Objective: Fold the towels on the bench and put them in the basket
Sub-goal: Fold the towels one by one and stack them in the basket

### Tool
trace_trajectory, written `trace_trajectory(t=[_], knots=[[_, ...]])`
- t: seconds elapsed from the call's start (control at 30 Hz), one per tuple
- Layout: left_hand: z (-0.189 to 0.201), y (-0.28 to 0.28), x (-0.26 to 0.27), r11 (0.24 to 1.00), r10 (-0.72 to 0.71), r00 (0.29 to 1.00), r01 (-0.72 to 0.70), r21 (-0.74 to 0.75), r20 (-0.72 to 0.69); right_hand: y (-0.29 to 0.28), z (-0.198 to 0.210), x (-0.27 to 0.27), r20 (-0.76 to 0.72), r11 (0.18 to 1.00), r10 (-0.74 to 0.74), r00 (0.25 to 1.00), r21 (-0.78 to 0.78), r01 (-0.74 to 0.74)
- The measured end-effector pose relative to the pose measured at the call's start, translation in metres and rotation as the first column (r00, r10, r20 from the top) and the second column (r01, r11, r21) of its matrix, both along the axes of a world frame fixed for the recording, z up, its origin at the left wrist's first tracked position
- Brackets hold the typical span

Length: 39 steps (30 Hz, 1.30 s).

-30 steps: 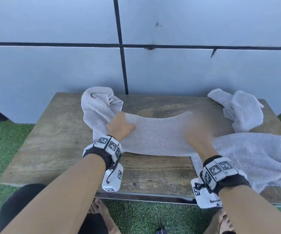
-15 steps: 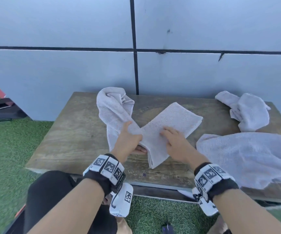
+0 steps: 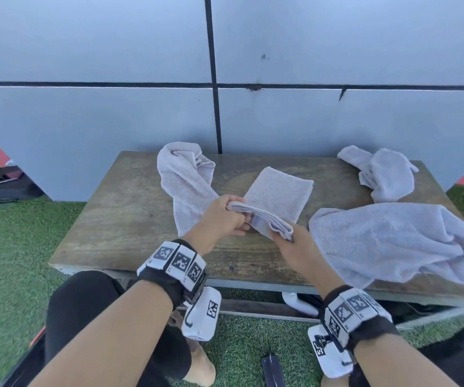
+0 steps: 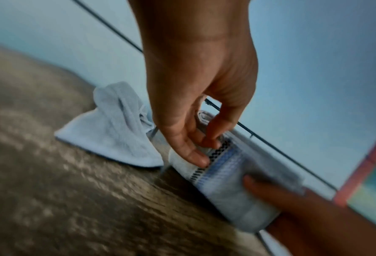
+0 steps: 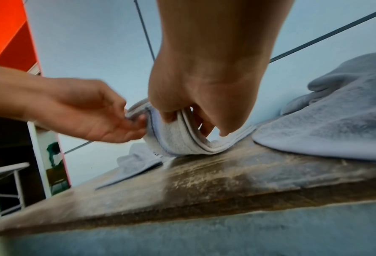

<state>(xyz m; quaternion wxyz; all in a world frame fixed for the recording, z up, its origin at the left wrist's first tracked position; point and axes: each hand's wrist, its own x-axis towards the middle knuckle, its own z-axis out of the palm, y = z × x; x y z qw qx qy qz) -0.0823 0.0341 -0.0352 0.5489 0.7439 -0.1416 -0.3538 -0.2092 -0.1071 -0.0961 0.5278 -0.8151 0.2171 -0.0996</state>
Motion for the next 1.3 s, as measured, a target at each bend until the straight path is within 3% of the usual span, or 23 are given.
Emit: trace_trajectory(t=[0.07, 0.13, 0.23, 0.33, 0.47, 0.67, 0.77, 0.9, 1.3], knots=[[-0.004, 0.007, 0.003, 0.982, -0.081, 0.963, 0.034, 0.185, 0.255, -0.007, 0.005, -0.007, 0.018, 0.998, -0.048, 0.999, 0.03, 0.047], [-0.01, 0.012, 0.005, 0.97, -0.136, 0.922, 0.051, 0.236, 0.361, -0.012, 0.01, -0.012, 0.021, 1.0, -0.029, 0.999, 0.011, 0.029], [-0.019, 0.012, 0.0, 0.959, -0.24, 0.899, 0.162, 0.23, 0.366, -0.017, 0.013, -0.017, 0.028, 1.0, 0.018, 0.999, 0.013, -0.018], [-0.022, 0.015, -0.009, 0.965, -0.246, 0.917, 0.2, 0.172, 0.315, -0.02, 0.01, -0.02, -0.001, 0.999, 0.012, 1.0, 0.031, -0.012], [-0.031, 0.019, -0.015, 0.956, -0.244, 0.921, 0.177, 0.234, 0.302, -0.019, 0.01, -0.024, -0.067, 0.996, -0.003, 0.998, 0.091, 0.01], [-0.048, 0.024, -0.012, 0.945, -0.226, 0.928, 0.135, 0.298, 0.296, -0.015, 0.009, -0.025, -0.17, 0.974, 0.096, 0.981, 0.219, -0.058], [-0.048, 0.017, -0.01, 0.955, -0.179, 0.926, 0.082, 0.286, 0.333, -0.014, 0.011, -0.017, -0.142, 0.989, 0.012, 0.99, 0.15, 0.009], [-0.05, -0.004, 0.002, 0.978, -0.056, 0.924, -0.026, 0.208, 0.377, -0.023, 0.009, 0.005, -0.132, 0.985, -0.168, 0.977, -0.068, 0.16], [-0.089, -0.042, 0.03, 0.916, -0.076, 0.846, -0.151, 0.373, 0.528, -0.046, -0.023, 0.037, -0.223, 0.933, -0.347, 0.911, -0.184, 0.31]])
